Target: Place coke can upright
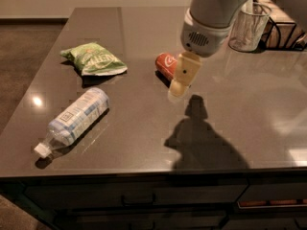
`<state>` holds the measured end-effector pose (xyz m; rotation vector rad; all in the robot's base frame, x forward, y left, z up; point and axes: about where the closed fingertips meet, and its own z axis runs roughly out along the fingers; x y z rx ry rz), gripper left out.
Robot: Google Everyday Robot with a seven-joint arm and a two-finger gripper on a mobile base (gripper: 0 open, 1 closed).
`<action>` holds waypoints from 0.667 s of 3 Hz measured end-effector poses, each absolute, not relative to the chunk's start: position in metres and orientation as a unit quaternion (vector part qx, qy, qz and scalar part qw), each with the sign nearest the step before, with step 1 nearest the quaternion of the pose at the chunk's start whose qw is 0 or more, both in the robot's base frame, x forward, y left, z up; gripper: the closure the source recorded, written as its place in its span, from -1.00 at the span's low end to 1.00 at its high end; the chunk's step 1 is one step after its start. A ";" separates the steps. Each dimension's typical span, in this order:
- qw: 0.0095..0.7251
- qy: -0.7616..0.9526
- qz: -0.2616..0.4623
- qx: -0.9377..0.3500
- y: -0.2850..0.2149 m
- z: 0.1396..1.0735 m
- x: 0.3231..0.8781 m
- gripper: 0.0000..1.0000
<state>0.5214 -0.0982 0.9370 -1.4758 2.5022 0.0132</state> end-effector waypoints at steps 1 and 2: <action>0.116 0.901 0.006 -0.418 -0.101 0.930 0.551 -1.00; 0.106 0.935 0.029 -0.337 -0.096 0.920 0.576 -1.00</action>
Offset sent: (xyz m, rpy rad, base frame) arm 0.0791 0.0058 -0.0294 0.1211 0.1465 -0.5774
